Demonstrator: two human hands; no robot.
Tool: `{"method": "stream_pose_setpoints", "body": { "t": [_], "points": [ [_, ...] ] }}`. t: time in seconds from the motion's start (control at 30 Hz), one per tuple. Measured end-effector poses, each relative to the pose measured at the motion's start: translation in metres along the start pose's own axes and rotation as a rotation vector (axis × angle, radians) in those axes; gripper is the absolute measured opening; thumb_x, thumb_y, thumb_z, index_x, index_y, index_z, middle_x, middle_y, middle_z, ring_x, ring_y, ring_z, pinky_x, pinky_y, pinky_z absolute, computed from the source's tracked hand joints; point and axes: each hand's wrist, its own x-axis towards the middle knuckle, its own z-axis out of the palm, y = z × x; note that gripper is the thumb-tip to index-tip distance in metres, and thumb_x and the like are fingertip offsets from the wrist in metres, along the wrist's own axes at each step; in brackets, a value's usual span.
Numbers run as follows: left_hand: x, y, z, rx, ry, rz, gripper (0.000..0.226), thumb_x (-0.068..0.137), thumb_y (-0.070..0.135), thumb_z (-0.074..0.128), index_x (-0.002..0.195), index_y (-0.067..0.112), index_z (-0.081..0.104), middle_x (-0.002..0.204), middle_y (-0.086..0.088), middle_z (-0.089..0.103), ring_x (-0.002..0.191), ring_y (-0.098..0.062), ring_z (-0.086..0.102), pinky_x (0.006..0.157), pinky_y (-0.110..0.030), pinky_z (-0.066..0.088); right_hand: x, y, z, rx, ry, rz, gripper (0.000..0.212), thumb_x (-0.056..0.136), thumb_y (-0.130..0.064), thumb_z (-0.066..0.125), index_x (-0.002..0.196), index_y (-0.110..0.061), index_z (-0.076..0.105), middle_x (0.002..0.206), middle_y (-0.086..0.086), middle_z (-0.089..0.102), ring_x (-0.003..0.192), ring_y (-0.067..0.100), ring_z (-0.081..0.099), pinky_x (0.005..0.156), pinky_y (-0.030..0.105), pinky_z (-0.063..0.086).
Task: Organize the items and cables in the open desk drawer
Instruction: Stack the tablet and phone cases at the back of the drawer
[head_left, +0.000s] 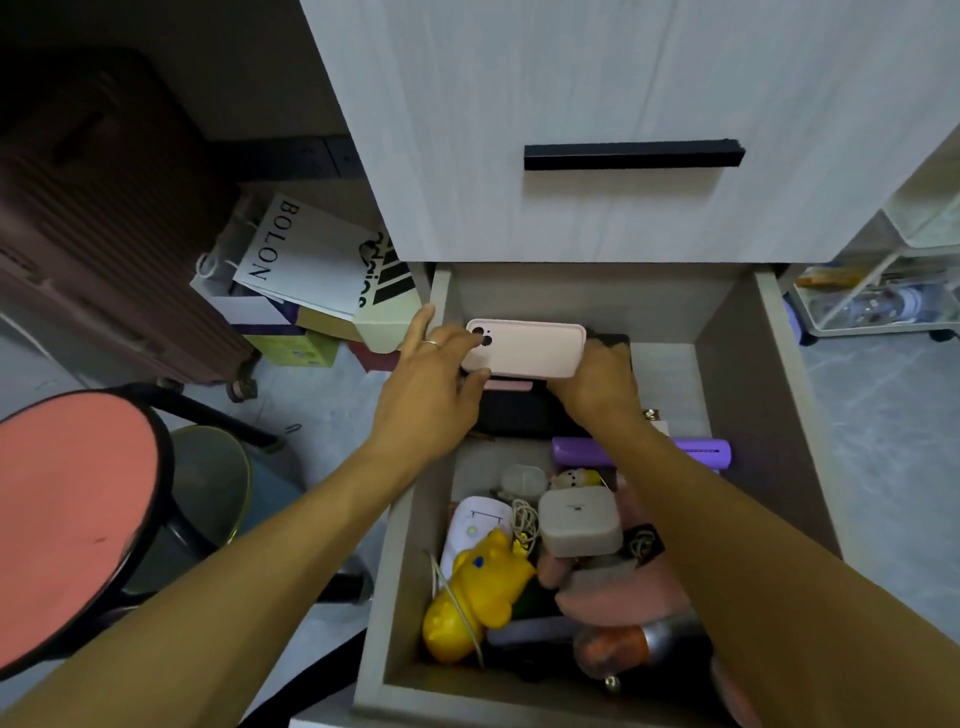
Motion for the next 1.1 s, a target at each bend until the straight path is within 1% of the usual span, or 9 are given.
{"method": "stream_pose_setpoints", "body": {
  "t": [0.1,0.33,0.43,0.53,0.7,0.77,0.83,0.9,1.1],
  "points": [
    [0.002,-0.002,-0.004,0.018,-0.001,0.015,0.037,0.097,0.027,0.056,0.132,0.015,0.057,0.14,0.002,0.052,0.15,-0.015,0.006,0.109,-0.026,0.027,-0.001,-0.005,0.005,-0.004,0.055,-0.004,0.049,0.084,-0.024,0.073,0.126,-0.006,0.053,0.127,0.016,0.041,0.101,0.033,0.058,0.081,0.037,0.051],
    [0.002,0.002,-0.002,-0.039,0.008,0.015,0.028,0.099,0.026,0.053,0.121,0.013,0.064,0.134,-0.002,0.056,0.15,-0.016,0.007,0.106,-0.017,0.015,-0.001,-0.005,0.01,-0.091,0.106,-0.021,0.076,0.074,-0.041,0.079,0.129,-0.005,0.042,0.128,0.016,0.039,0.11,0.031,0.053,0.086,0.04,0.051],
    [0.003,-0.002,-0.001,-0.003,0.001,0.02,0.027,0.098,0.026,0.054,0.118,0.013,0.066,0.133,0.0,0.056,0.15,-0.016,0.007,0.105,-0.017,0.016,0.0,-0.009,0.014,0.031,0.108,0.023,0.071,0.074,-0.037,0.08,0.127,-0.006,0.044,0.129,0.016,0.035,0.109,0.033,0.051,0.084,0.041,0.05],
    [0.004,-0.006,-0.001,0.042,-0.015,0.022,0.025,0.096,0.027,0.058,0.114,0.014,0.068,0.132,0.002,0.056,0.15,-0.016,0.006,0.103,-0.024,0.027,0.004,-0.011,0.015,0.098,0.041,0.045,0.068,0.075,-0.031,0.08,0.129,-0.008,0.044,0.13,0.016,0.032,0.11,0.034,0.05,0.088,0.04,0.05],
    [0.001,-0.005,-0.005,0.019,-0.036,0.015,0.021,0.094,0.022,0.059,0.109,0.013,0.071,0.117,-0.001,0.064,0.149,-0.018,0.013,0.104,-0.026,0.03,-0.013,-0.005,-0.009,-0.013,-0.117,-0.092,0.055,0.083,-0.018,0.073,0.129,-0.002,0.048,0.129,0.017,0.042,0.107,0.026,0.051,0.083,0.024,0.041],
    [-0.003,-0.002,-0.007,0.086,-0.01,0.084,0.017,0.093,0.02,0.059,0.101,0.014,0.072,0.101,-0.005,0.068,0.137,-0.026,0.038,0.107,-0.039,0.037,-0.031,-0.001,-0.016,-0.089,-0.146,-0.157,0.046,0.086,-0.016,0.071,0.125,0.001,0.053,0.127,0.019,0.047,0.103,0.026,0.055,0.08,0.023,0.041],
    [-0.009,0.004,-0.01,0.19,-0.034,0.145,0.017,0.094,0.023,0.056,0.098,0.018,0.071,0.091,-0.004,0.069,0.107,-0.026,0.06,0.106,-0.044,0.036,-0.051,0.005,-0.024,-0.112,-0.156,-0.186,0.041,0.086,-0.015,0.069,0.123,-0.001,0.058,0.123,0.018,0.055,0.106,0.029,0.057,0.082,0.026,0.042],
    [-0.019,0.008,-0.01,0.257,-0.079,0.166,0.019,0.095,0.027,0.052,0.097,0.022,0.071,0.089,-0.001,0.071,0.09,-0.024,0.064,0.109,-0.043,0.027,-0.069,0.011,-0.033,-0.106,-0.164,-0.199,0.038,0.086,-0.014,0.068,0.122,-0.004,0.06,0.12,0.015,0.059,0.108,0.029,0.057,0.085,0.025,0.039],
    [-0.059,0.013,-0.011,0.35,-0.129,0.185,0.019,0.093,0.029,0.053,0.093,0.025,0.072,0.085,0.001,0.071,0.085,-0.021,0.063,0.108,-0.042,0.028,-0.102,0.022,-0.054,-0.111,-0.18,-0.197,0.029,0.088,-0.013,0.063,0.117,-0.009,0.063,0.119,0.01,0.063,0.108,0.025,0.057,0.091,0.029,0.043]
  ]
}}
